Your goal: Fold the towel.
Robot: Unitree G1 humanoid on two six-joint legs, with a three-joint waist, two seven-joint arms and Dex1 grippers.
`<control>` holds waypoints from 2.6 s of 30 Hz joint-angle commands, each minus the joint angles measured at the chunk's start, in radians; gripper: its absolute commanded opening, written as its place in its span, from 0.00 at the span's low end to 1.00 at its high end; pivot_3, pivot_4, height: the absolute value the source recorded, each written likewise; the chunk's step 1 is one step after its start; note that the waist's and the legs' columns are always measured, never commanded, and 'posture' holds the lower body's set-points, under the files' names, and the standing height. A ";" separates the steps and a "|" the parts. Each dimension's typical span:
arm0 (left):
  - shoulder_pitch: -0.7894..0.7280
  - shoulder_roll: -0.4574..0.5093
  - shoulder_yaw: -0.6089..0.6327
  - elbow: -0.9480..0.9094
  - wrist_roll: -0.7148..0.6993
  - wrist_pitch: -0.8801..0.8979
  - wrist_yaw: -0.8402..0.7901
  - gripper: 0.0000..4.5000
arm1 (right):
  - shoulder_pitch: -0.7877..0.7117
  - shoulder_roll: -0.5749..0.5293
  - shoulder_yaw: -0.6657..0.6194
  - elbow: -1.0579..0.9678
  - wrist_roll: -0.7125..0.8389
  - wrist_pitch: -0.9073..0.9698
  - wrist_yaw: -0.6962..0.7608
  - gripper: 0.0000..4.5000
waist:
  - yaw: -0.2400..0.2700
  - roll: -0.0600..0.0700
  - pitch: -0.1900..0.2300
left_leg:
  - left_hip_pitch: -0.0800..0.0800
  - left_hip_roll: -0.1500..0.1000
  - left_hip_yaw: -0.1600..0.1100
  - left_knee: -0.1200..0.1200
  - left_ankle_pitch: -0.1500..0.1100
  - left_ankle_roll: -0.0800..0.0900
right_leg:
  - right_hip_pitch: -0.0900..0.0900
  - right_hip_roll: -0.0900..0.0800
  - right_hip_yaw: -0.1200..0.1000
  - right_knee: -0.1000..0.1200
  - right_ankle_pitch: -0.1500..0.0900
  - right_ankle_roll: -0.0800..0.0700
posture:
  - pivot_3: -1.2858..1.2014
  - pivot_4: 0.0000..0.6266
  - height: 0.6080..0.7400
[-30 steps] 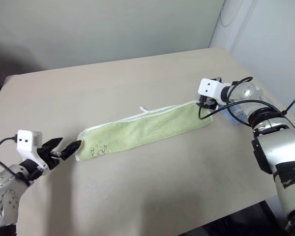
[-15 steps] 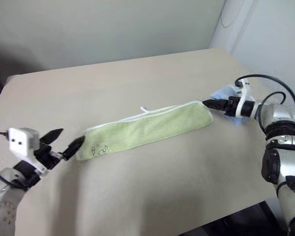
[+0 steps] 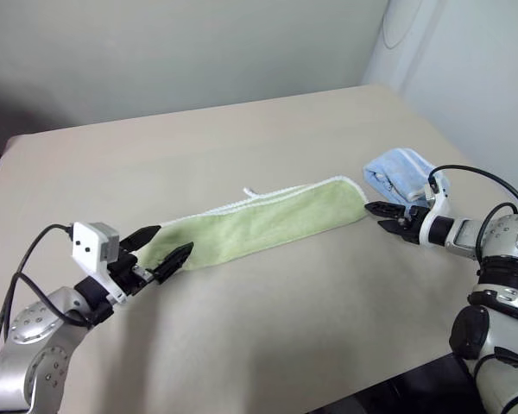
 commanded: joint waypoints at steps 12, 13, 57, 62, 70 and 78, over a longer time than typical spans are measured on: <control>0.013 -0.012 0.000 -0.070 -0.030 -0.014 0.042 1.00 | -0.122 0.117 -0.017 0.287 0.028 -0.270 -0.103 0.99 | -0.009 -0.004 -0.002 | 0.004 0.000 0.000 0.013 -0.009 0.015 | 0.006 0.000 0.000 0.000 0.003 0.005 | 0.52 0.24 1.00; 0.016 -0.013 0.002 -0.073 -0.032 -0.014 0.045 1.00 | -0.126 0.120 -0.013 0.297 0.029 -0.279 -0.102 0.99 | -0.009 -0.004 -0.002 | 0.004 0.000 0.001 0.014 -0.010 0.017 | 0.006 -0.001 0.000 -0.001 0.004 0.006 | 0.52 0.24 1.00; 0.008 -0.020 -0.022 -0.075 -0.018 -0.029 0.082 1.00 | -0.159 -0.157 0.680 -0.157 -0.268 -0.842 0.386 0.01 | 0.014 0.001 0.000 | -0.002 -0.001 0.002 0.012 -0.007 0.010 | 0.000 -0.002 0.000 -0.003 0.006 0.007 | 0.52 0.24 1.00; -0.001 -0.029 -0.033 -0.080 -0.015 -0.030 0.091 1.00 | -0.158 -0.092 0.857 -0.277 -0.355 -0.909 0.451 0.01 | 0.014 0.000 0.000 | -0.002 -0.001 0.002 0.013 -0.006 0.009 | 0.000 -0.002 0.000 -0.004 0.006 0.007 | 0.52 0.24 1.00; 0.021 -0.062 -0.049 -0.112 -0.009 -0.041 0.123 1.00 | -0.133 0.065 1.008 -0.190 -0.500 -1.007 0.393 0.01 | 0.018 0.000 0.000 | -0.003 -0.001 0.002 0.014 -0.006 0.008 | 0.000 -0.002 -0.001 -0.004 0.006 0.007 | 0.52 0.24 1.00; 0.052 -0.072 -0.043 -0.135 -0.016 -0.046 0.139 1.00 | -0.137 0.119 0.954 -0.134 -0.460 -0.946 0.423 0.24 | 0.020 0.000 0.000 | -0.003 -0.001 0.002 0.014 -0.005 0.007 | 0.000 -0.002 -0.001 -0.004 0.006 0.007 | 0.52 0.24 1.00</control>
